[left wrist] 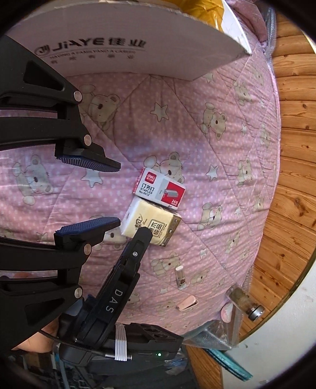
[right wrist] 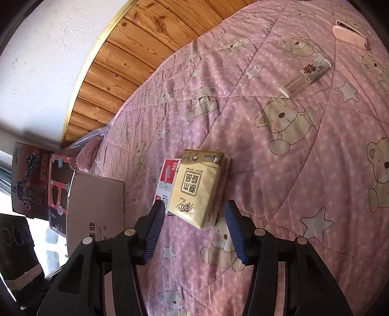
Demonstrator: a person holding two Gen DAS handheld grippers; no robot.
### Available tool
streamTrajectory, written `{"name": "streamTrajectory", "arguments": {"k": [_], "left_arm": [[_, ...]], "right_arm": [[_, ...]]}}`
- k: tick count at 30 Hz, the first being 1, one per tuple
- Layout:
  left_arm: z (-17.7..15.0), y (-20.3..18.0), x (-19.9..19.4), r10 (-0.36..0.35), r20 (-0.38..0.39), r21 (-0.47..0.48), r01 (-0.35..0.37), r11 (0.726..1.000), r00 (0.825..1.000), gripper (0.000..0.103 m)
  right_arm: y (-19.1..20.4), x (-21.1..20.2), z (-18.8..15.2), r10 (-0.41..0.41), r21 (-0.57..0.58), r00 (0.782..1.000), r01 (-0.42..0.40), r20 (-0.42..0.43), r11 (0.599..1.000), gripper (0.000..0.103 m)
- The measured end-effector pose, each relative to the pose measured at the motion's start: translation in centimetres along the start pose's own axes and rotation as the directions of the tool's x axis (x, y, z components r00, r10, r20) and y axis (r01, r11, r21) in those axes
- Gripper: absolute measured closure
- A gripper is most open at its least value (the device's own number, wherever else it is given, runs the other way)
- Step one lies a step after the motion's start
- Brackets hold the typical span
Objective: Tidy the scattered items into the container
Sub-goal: 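Close the right gripper on the tan tissue packet while the left gripper approaches the staples box, then close the left gripper on the red-and-white staples box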
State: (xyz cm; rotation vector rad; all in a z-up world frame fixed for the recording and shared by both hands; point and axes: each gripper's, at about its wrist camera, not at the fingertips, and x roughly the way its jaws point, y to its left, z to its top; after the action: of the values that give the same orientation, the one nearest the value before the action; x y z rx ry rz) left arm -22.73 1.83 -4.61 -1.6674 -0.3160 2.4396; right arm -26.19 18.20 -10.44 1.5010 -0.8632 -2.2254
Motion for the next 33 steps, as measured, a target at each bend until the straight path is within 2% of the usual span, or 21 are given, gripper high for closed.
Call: {"name": "streamTrajectory", "arguments": {"k": [5,10,11,12,13,16,22,29,30,31,32,33], "left_arm": [[0.7,0.0,2.2,0.003,-0.020,-0.002,-0.004,1.000,1.000,0.062],[1.5,-0.5,3.6,0.015,-0.021,0.014,-0.015,1.000,1.000,0.062],[1.7,-0.6,3.9,0.021,-0.020,0.017,-0.021,1.000,1.000,0.062],[1.9,-0.5,4.0,0.024,-0.021,0.018,-0.023,1.000,1.000,0.062],[2.0,-0.4,4.2,0.024,-0.022,0.017,-0.024,1.000,0.999,0.062],[2.0,-0.1,4.2,0.021,-0.018,0.006,-0.021,1.000,1.000,0.062],[2.5,0.3,5.0,0.032,-0.012,-0.014,-0.032,0.999,0.999,0.062],[3.6,0.1,6.1,0.097,0.064,0.008,-0.098,0.995,0.993,0.063],[3.6,0.0,6.1,0.103,0.070,0.021,-0.105,0.994,0.992,0.067],[3.6,-0.1,6.1,0.111,0.076,0.039,-0.114,0.993,0.991,0.083],[3.6,-0.1,6.1,0.113,0.079,0.052,-0.117,0.992,0.991,0.091],[3.5,0.0,6.1,0.105,0.078,0.053,-0.110,0.993,0.991,0.092]], "right_arm": [[-0.8,1.9,1.2,0.041,0.014,0.999,-0.041,-0.007,0.999,0.050],[-0.1,3.0,2.3,0.054,-0.025,0.999,-0.055,-0.005,0.998,0.050],[0.3,3.2,2.4,0.045,-0.053,0.999,-0.045,-0.009,0.998,0.051],[0.7,3.4,2.4,0.031,-0.080,0.999,-0.032,-0.015,0.996,0.065],[0.8,3.6,2.4,0.032,-0.095,0.999,-0.034,-0.025,0.995,0.071],[0.9,3.6,2.4,0.041,-0.120,0.999,-0.044,-0.022,0.992,0.076],[2.0,0.8,2.7,-0.014,-0.199,0.999,0.023,0.047,0.980,0.080],[0.2,-0.1,2.9,-0.023,-0.161,0.999,0.030,0.045,0.987,0.080],[0.1,0.0,2.8,-0.019,-0.155,0.999,0.025,0.042,0.988,0.080],[0.0,0.1,2.7,-0.013,-0.151,0.999,0.019,0.040,0.988,0.080],[0.0,0.1,2.7,-0.011,-0.152,0.999,0.017,0.040,0.988,0.080],[0.1,0.1,2.6,-0.010,-0.154,0.999,0.016,0.040,0.988,0.080]]}}
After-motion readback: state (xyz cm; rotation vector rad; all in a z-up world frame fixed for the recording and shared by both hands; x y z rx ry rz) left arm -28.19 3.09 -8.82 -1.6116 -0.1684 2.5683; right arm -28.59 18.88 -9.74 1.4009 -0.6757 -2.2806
